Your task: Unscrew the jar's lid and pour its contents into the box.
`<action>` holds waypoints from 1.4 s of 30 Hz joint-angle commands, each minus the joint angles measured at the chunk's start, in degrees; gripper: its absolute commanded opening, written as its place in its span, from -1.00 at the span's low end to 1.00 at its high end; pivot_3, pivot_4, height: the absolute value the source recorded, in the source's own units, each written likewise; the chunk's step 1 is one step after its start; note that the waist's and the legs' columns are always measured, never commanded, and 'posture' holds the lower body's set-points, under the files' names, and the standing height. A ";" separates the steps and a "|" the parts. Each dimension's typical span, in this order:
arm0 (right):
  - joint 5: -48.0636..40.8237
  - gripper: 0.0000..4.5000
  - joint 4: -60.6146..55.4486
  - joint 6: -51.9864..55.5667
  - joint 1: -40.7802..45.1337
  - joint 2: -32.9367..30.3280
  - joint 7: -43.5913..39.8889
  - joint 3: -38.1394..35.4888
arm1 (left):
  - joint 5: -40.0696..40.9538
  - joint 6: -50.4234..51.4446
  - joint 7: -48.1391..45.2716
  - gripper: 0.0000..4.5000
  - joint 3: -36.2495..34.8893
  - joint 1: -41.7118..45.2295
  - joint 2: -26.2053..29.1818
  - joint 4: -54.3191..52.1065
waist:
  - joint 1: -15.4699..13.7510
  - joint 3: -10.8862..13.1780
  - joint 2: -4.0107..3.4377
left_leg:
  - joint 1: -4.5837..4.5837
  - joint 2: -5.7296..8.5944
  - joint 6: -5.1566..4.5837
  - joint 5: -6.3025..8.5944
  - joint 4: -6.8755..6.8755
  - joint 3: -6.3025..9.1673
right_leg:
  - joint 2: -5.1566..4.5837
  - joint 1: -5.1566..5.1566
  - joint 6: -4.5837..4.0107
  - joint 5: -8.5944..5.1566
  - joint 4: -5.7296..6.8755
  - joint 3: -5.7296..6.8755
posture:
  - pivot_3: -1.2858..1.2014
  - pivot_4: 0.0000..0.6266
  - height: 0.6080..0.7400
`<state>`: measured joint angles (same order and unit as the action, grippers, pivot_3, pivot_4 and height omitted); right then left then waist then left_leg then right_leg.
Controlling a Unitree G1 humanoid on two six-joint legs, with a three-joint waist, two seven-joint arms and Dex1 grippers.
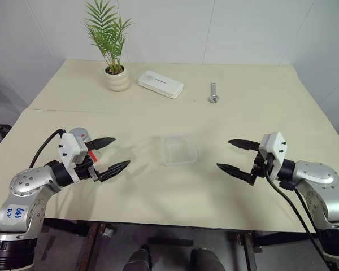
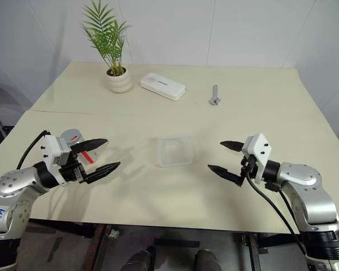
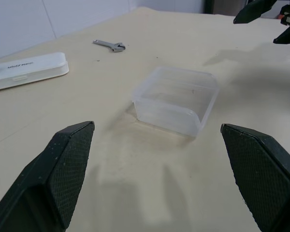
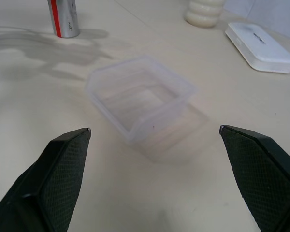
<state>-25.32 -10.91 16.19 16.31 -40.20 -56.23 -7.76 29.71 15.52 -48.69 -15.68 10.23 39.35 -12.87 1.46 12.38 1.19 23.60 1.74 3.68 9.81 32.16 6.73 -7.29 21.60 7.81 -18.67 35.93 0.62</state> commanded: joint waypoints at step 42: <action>-0.26 1.00 12.06 -3.85 25.38 22.78 -5.67 13.17 | -27.94 -1.72 63.68 0.99 -1.20 -4.42 -37.09 -8.47 | -1.31 -0.06 0.07 | -0.09 -1.46 0.39 0.85 1.02 -0.92 | 1.71 0.04 -0.31 0.60 -0.27 -1.11 | 0.03 -0.52 1.00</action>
<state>-24.19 3.89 12.49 41.68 -17.81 -62.43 6.06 3.29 14.23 13.69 -16.52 4.74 1.68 -21.08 0.15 12.32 1.26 23.50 0.27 4.08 10.66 33.19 5.81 -5.56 21.64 7.50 -18.07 35.68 -0.49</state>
